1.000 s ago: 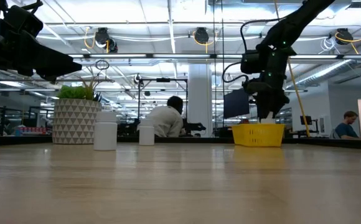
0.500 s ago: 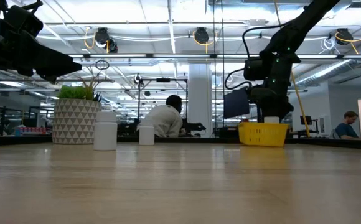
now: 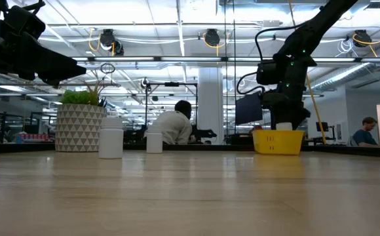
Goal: Pick and place pill bottles into a basket
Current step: Put the white medicine bottle into the yellow bin, then put the top white medicine bottle into the yellow bin
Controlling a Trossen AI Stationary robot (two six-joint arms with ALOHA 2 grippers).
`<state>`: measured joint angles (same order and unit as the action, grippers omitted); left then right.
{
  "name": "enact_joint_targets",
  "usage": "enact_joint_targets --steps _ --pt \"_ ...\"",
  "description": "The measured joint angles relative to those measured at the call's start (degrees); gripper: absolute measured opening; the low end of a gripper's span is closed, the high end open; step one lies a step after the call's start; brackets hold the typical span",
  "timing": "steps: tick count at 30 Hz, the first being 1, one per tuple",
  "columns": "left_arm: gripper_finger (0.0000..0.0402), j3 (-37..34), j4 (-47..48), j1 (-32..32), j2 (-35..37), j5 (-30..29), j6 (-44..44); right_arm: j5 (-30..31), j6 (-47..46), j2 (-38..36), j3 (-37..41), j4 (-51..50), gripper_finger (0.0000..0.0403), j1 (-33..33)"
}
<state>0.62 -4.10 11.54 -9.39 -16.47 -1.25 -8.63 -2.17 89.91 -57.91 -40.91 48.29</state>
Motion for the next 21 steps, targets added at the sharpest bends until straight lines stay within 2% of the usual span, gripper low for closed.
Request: enact_joint_targets --steps 3,6,21 --pt "0.0214 0.0 -0.02 -0.01 0.0 0.0 0.0 1.53 -0.39 0.0 0.01 -0.01 0.0267 -0.03" --pt "0.0214 0.0 -0.01 0.01 0.0 0.0 0.02 2.84 -0.4 -0.12 0.0 -0.02 0.0274 -0.02" --pt "0.0214 0.0 0.01 0.02 0.0 0.0 0.01 2.84 -0.84 -7.87 0.0 2.59 0.0224 -0.02"
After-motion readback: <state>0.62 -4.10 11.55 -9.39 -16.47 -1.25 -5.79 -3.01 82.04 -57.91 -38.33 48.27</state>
